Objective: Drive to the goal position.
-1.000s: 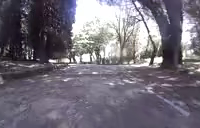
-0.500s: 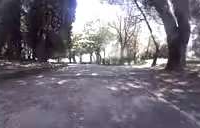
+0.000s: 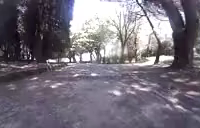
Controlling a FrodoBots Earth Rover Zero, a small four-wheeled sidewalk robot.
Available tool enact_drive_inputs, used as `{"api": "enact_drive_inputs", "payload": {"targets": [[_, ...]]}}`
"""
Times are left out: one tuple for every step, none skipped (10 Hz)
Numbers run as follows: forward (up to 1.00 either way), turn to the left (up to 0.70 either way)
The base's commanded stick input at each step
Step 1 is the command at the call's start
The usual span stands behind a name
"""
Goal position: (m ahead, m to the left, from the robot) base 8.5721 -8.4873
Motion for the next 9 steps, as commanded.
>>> {"api": "enact_drive_inputs", "payload": {"targets": [[0.85, 0.00], [0.85, 0.00], [0.85, 0.00], [0.85, 0.00], [0.85, 0.00], [0.85, 0.00], [0.85, 0.00], [0.85, 0.00], [0.85, 0.00]]}}
